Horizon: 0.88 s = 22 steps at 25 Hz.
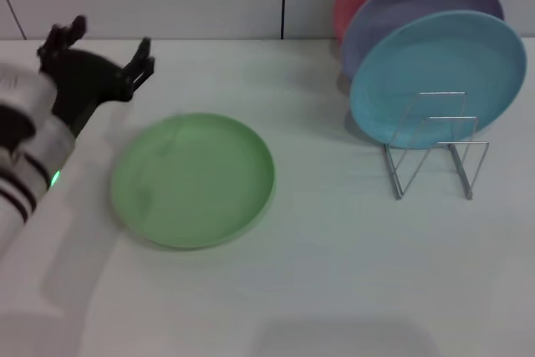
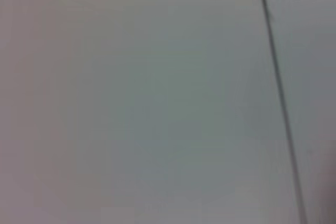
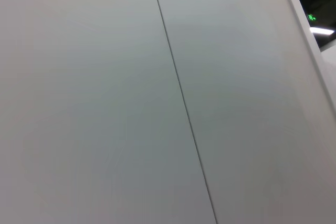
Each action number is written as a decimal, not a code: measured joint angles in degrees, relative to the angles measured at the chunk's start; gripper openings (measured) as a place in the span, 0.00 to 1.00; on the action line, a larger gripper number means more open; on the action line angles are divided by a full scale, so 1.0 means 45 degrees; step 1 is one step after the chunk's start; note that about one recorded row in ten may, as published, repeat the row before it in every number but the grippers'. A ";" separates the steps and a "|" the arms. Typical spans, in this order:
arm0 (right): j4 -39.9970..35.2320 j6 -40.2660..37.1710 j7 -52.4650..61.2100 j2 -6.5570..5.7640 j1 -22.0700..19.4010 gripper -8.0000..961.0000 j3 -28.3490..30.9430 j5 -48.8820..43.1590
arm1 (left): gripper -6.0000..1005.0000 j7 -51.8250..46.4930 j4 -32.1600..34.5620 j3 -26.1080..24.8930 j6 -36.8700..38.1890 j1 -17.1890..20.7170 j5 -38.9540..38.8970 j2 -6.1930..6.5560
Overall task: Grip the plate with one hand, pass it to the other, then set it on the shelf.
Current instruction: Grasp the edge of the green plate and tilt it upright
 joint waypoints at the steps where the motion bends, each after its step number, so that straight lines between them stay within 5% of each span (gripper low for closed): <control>1: -0.0015 0.0081 0.0001 -0.0006 0.0015 0.86 -0.0047 0.0000 | 0.86 -0.0070 -0.1092 -0.0606 -0.1866 0.0066 0.0029 -0.0116; 2: -0.0026 0.0170 0.0001 -0.0010 0.0023 0.86 -0.0101 0.0000 | 0.86 -0.0087 -0.1265 -0.0718 -0.2217 0.0072 0.0019 -0.0144; 5: -0.0044 0.0337 0.0003 -0.0016 0.0074 0.86 -0.0213 0.0000 | 0.86 -0.0392 -0.3065 -0.2273 -0.6686 -0.0067 -0.0388 -0.0438; 10: -0.0072 0.0539 0.0003 -0.0017 0.0124 0.86 -0.0312 0.0000 | 0.85 -0.0755 -0.4207 -0.3389 -1.1081 -0.0615 -0.0992 -0.0418; 22: -0.0073 0.0608 0.0058 -0.0038 0.0126 0.86 -0.0497 0.0000 | 0.85 -0.0761 -0.2643 -0.4091 -1.1854 -0.0887 -0.0877 -0.0429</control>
